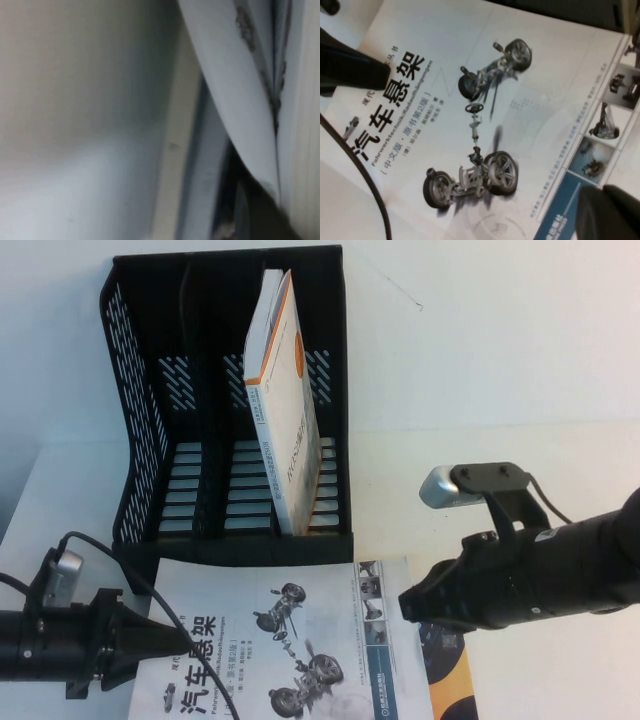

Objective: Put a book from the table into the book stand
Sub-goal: Push book with right arm, then pick up the book with your left arm

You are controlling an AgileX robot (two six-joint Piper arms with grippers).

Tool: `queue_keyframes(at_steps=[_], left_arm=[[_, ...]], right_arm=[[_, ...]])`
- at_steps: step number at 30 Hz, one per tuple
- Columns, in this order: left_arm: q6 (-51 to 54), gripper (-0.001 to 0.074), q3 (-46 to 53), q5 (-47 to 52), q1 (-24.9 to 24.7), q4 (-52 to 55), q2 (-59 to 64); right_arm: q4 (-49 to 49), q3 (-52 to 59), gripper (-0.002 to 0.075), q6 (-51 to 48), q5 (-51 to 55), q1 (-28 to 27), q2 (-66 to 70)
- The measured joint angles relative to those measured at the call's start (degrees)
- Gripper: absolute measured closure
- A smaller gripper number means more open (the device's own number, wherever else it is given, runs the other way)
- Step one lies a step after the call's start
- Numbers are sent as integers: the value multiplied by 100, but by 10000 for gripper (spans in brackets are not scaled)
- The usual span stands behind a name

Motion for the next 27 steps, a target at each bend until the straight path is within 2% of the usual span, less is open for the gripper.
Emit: queue_keyframes(at_steps=[6, 14, 27], left_arm=[[-270, 611, 0, 12, -10, 339, -707], [-634, 617, 10, 34, -10, 743, -1879], [-1674, 617, 54, 131, -10, 1042, -3953]], right_arm=[[-563, 0, 722, 420, 63, -62, -507], [-1612, 0, 722, 1190, 276, -412, -1305], [-2478, 0, 722, 1687, 921, -679, -1815]])
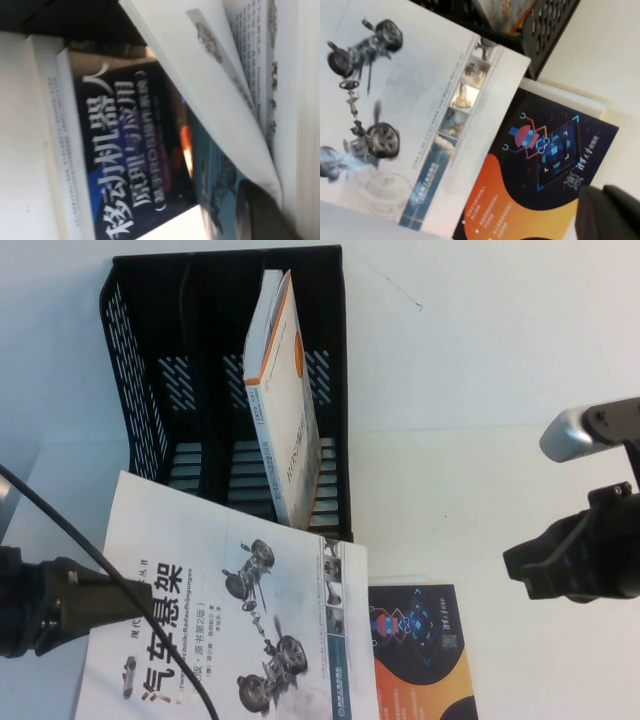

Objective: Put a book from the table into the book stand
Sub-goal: Pick up the book with your left arm, then place the book on the book shelf

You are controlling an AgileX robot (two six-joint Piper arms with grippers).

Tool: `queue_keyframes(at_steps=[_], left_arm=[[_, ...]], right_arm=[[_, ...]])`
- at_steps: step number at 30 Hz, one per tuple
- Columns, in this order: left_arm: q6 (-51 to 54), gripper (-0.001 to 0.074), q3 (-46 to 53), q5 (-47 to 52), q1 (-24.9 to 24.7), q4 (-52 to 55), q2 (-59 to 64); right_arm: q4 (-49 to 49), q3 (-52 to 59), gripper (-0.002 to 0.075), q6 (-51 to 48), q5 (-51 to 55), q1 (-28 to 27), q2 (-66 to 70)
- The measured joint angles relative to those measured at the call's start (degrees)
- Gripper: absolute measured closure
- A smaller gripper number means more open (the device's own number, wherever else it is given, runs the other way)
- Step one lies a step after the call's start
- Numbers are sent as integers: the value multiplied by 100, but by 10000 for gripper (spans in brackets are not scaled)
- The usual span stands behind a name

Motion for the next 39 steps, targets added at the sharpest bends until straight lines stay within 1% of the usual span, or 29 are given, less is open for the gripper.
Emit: queue_keyframes(at_steps=[4, 7, 11, 16, 20, 26, 32, 36, 39], left_arm=[[-336, 617, -224, 101, 0, 169, -451], [-565, 617, -596, 176, 0, 340, -697], [-867, 617, -1192, 299, 0, 567, -761], [-1170, 617, -1689, 370, 0, 991, -761], [-1370, 617, -1860, 421, 0, 1258, -761], [-1637, 617, -1867, 503, 0, 1673, -761], [-1728, 617, -2063, 575, 0, 1745, -761], [-1915, 617, -2545, 625, 0, 1926, -761], [-2206, 617, -3087, 680, 0, 2277, -761]], right_arm=[[-121, 0, 722, 30, 24, 0, -9], [-172, 0, 722, 39, 24, 0, -9], [-218, 0, 722, 52, 24, 0, -9], [-265, 12, 722, 66, 28, 0, -9], [-275, 55, 722, 66, 37, 0, -9], [-302, 55, 722, 66, 37, 0, -9], [-315, 55, 722, 66, 41, 0, -9], [-315, 55, 722, 66, 50, 0, -9], [-315, 55, 722, 66, 50, 0, -9]])
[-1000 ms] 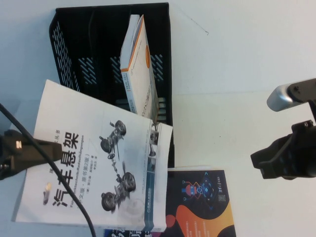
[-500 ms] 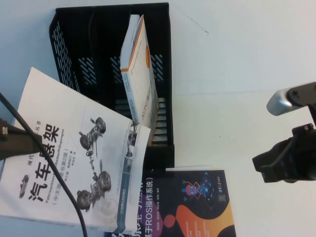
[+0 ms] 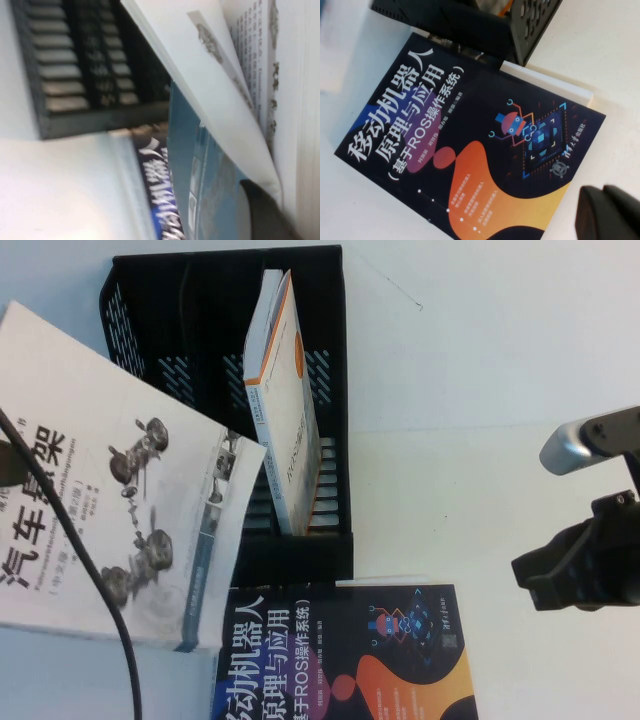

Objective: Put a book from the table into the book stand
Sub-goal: Place the book on the book shelf

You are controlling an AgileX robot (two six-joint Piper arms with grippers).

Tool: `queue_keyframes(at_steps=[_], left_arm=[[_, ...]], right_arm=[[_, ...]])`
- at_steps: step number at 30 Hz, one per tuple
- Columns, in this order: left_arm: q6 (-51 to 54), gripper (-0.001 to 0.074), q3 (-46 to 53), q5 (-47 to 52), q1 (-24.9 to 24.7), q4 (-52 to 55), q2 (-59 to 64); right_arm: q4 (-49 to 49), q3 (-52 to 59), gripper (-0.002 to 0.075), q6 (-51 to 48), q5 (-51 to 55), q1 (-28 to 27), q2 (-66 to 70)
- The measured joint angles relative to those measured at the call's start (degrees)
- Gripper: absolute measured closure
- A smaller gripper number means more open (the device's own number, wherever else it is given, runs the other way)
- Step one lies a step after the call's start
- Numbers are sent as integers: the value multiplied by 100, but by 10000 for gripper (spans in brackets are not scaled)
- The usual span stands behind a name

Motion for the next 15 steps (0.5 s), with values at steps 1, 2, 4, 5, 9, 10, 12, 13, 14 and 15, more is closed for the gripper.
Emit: queue_keyframes(at_steps=[1, 2, 4, 5, 9, 10, 12, 13, 14, 15], left_arm=[[-97, 617, -171, 13, 0, 143, 0], [-190, 617, -329, 27, 0, 288, 0], [-324, 617, -564, 37, 0, 488, 0], [-379, 617, -669, 37, 0, 548, 0], [-606, 617, -1033, 37, 0, 565, 155], [-646, 617, -1136, 37, 0, 527, 238], [-699, 617, -1319, 37, 0, 448, 421], [-722, 617, -1416, 37, 0, 393, 535], [-729, 617, -1506, 37, 0, 331, 657], [-729, 617, -1576, 37, 0, 269, 754]], right_arm=[[0, 0, 722, 0, 0, 0, 0], [0, 0, 722, 0, 0, 0, 0], [0, 0, 722, 0, 0, 0, 0], [0, 0, 722, 0, 0, 0, 0], [0, 0, 722, 0, 0, 0, 0], [0, 0, 722, 0, 0, 0, 0], [0, 0, 722, 0, 0, 0, 0], [0, 0, 722, 0, 0, 0, 0], [0, 0, 722, 0, 0, 0, 0], [-2, 0, 722, 0, 0, 0, 0]])
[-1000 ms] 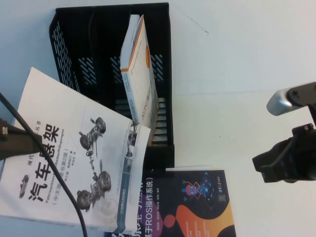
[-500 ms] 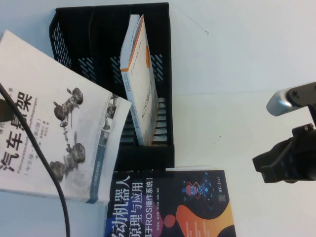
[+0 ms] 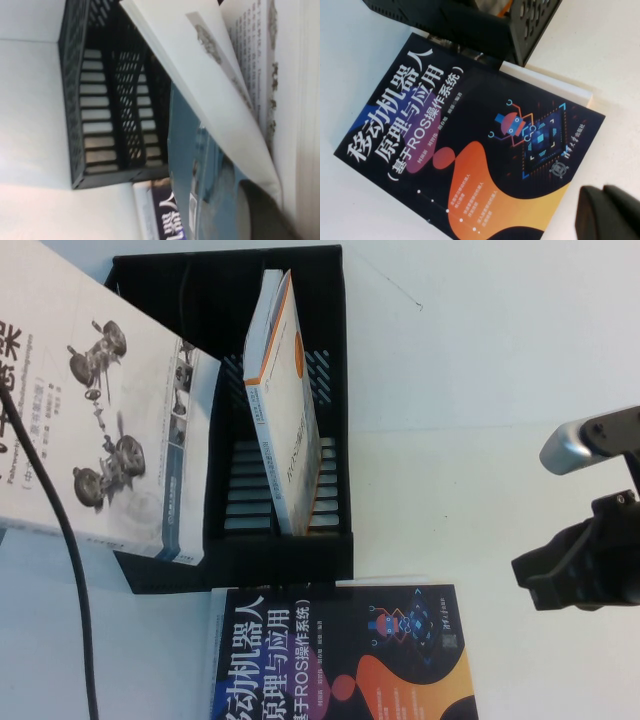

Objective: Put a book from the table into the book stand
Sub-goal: Place the book on the book shelf

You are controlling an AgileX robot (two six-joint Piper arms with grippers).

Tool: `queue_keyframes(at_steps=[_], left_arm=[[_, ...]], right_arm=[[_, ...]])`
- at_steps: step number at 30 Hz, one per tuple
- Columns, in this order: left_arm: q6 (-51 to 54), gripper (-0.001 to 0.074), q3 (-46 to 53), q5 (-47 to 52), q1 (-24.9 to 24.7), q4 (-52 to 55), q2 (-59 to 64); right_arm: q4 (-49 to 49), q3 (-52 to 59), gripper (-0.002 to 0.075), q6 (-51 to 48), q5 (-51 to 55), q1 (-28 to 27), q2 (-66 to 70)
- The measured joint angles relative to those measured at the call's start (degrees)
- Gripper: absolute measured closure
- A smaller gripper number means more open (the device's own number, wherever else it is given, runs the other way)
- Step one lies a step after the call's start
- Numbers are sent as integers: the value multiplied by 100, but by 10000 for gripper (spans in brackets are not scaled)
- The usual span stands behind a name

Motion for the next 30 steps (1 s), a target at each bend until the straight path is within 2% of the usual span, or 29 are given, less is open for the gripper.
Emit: queue_keyframes(at_steps=[8, 16, 30], left_arm=[[-130, 617, -568, -32, 0, -265, 815], [-204, 617, -755, -275, -84, -264, 1025], [-957, 617, -755, -1032, -1370, 1075, 1144]], right_arm=[[0, 0, 722, 0, 0, 0, 0], [0, 0, 722, 0, 0, 0, 36], [-10, 0, 722, 20, -10, 0, 204]])
